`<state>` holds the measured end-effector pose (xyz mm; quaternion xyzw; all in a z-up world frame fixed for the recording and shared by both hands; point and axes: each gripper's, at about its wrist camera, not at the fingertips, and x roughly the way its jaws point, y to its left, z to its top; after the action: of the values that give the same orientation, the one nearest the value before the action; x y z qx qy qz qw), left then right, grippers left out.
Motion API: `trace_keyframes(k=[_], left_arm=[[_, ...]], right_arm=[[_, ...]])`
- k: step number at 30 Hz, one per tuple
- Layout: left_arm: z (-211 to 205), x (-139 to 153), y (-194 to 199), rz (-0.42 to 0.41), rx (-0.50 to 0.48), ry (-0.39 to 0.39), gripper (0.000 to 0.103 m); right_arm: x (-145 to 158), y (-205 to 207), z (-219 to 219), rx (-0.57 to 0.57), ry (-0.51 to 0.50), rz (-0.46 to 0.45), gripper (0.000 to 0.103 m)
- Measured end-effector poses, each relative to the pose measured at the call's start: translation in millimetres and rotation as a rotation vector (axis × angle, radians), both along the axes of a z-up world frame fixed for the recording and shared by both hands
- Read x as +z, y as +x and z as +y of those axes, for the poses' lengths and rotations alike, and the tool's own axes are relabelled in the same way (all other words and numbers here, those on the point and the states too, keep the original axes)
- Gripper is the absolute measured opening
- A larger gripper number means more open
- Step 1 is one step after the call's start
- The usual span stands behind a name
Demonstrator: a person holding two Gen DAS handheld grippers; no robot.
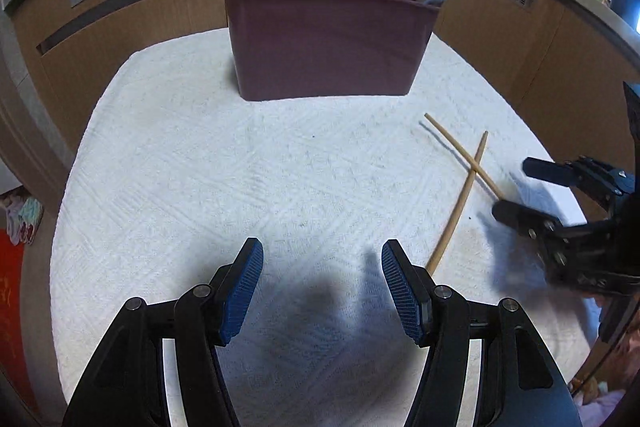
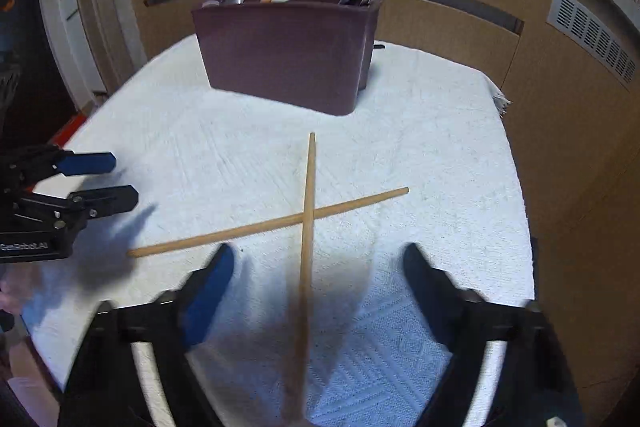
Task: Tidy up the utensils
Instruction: 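Grasp one chopstick with the right tool while the left tool grasps the other chopstick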
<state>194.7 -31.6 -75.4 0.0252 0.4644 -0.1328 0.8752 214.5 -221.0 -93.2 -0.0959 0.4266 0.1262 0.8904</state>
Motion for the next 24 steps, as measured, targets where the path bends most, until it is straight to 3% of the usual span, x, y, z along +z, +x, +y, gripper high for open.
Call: trace_keyframes(k=[1,5,7,11,14,15,19,24], left_arm=[[-2,0,1,0.003,-0.001,0.002,0.063],[-6,-1,0,0.009,-0.013,0.005,0.064],[-7,-1,0,0.01,-0.018,0.008,0.064],[-11,1,-1,0.008,-0.034,0.01,0.064],[-13,2,-3,0.005,-0.042,0.01,0.064],[-13,3,-3,0.004,-0.042,0.011,0.064],[-16,6,-5,0.0,-0.051,0.016,0.064],[-24,11,-6,-0.015,-0.081,0.036,0.064]], right_arm=[[-3,2,0,-0.006,-0.007,0.009,0.05],[-8,10,-2,-0.003,0.06,0.065,0.046],[-8,10,1,-0.01,0.038,0.047,0.035],[-9,11,5,-0.006,0.012,0.039,0.03],[-10,11,11,0.009,-0.019,0.038,0.017],[-10,12,12,0.013,-0.026,0.041,0.008],[-6,6,13,-0.001,-0.049,0.037,0.005],[20,-11,-17,-0.053,0.047,0.003,0.005]])
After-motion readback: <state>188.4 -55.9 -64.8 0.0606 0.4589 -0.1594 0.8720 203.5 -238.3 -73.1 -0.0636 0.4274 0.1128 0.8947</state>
